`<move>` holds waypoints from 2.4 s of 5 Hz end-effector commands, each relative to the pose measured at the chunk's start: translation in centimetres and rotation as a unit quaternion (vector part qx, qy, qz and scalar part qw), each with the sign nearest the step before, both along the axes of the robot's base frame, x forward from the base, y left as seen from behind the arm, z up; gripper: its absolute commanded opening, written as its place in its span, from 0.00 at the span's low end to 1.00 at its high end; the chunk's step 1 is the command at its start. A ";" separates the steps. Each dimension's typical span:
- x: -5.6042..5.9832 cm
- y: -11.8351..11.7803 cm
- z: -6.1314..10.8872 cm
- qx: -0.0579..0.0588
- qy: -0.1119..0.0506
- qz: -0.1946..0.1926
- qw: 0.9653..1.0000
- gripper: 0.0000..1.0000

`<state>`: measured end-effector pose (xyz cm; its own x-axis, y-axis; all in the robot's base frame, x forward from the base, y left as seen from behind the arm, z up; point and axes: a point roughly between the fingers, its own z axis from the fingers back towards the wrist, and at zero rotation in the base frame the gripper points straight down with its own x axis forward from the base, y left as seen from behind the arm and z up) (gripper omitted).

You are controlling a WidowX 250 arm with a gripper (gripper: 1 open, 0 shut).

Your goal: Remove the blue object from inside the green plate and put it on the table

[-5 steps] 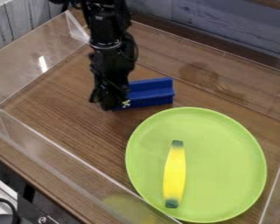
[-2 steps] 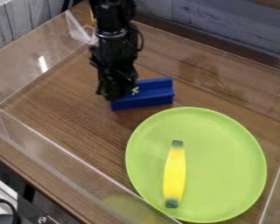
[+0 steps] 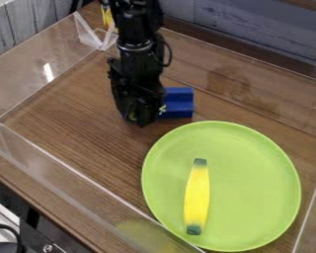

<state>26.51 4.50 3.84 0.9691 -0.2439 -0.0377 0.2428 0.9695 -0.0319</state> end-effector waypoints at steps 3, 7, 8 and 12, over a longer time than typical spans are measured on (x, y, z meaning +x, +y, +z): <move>-1.3 1.0 2.0 0.002 -0.013 -0.010 1.000 0.00; -4.9 5.6 0.3 0.003 -0.003 0.032 0.999 0.00; -5.6 5.8 -1.0 0.001 0.000 0.043 0.999 0.00; -6.8 7.5 -1.0 -0.009 0.009 -0.002 1.000 1.00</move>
